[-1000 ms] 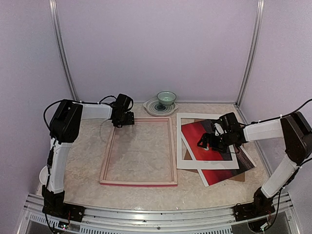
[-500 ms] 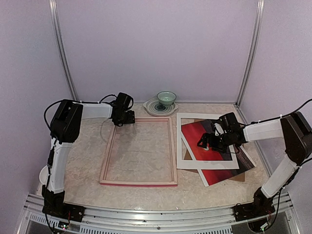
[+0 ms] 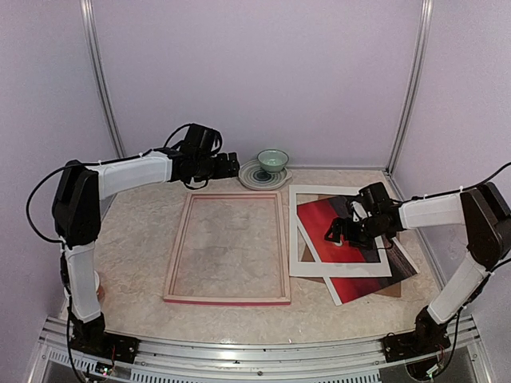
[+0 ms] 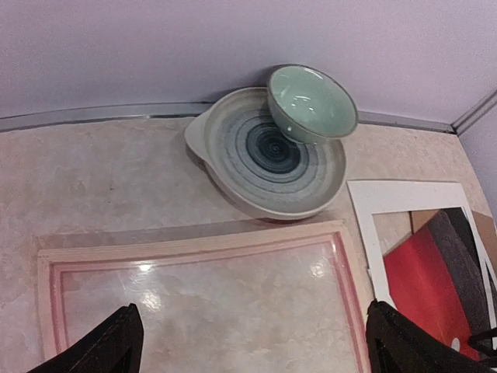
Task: Put the photo into the frame
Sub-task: Press the glass panel onto the frame body.
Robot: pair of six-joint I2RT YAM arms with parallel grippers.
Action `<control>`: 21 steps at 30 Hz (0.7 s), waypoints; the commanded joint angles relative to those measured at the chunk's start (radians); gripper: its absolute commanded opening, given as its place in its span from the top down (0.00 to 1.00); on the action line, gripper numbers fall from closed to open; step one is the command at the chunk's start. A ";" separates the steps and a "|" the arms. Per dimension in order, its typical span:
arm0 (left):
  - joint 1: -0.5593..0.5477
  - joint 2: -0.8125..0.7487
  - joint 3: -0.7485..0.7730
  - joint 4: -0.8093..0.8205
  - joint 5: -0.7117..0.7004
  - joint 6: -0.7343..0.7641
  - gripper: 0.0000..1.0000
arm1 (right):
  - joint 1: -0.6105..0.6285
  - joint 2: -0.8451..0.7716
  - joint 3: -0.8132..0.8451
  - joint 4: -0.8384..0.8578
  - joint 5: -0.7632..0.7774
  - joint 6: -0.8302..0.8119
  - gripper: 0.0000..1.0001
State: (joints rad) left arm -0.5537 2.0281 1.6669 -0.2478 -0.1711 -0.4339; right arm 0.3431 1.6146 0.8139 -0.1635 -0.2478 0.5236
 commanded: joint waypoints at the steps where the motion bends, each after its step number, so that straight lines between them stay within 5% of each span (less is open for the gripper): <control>1: -0.108 -0.028 -0.049 0.017 0.067 0.020 0.01 | -0.073 -0.032 0.020 -0.045 -0.023 -0.028 0.01; 21: -0.423 0.083 -0.030 0.116 0.314 -0.035 0.01 | -0.256 -0.224 -0.114 -0.063 0.092 0.082 0.01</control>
State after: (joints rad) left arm -0.9398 2.0544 1.5948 -0.1501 0.0994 -0.4545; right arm 0.1062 1.4330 0.7265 -0.1993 -0.2050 0.5636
